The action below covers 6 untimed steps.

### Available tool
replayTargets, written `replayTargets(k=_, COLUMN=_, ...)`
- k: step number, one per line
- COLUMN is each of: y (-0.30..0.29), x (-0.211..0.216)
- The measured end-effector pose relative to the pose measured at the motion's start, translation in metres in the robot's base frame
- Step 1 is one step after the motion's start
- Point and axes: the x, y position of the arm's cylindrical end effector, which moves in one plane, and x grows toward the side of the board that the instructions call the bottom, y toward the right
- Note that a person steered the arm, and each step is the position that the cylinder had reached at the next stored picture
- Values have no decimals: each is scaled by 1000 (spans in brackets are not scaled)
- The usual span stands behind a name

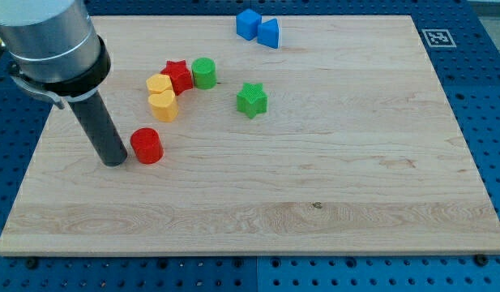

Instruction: Move red circle to center of the board

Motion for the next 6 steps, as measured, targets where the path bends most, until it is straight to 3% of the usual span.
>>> replayTargets(k=2, y=6, x=-5)
replayTargets(k=6, y=110, x=-15)
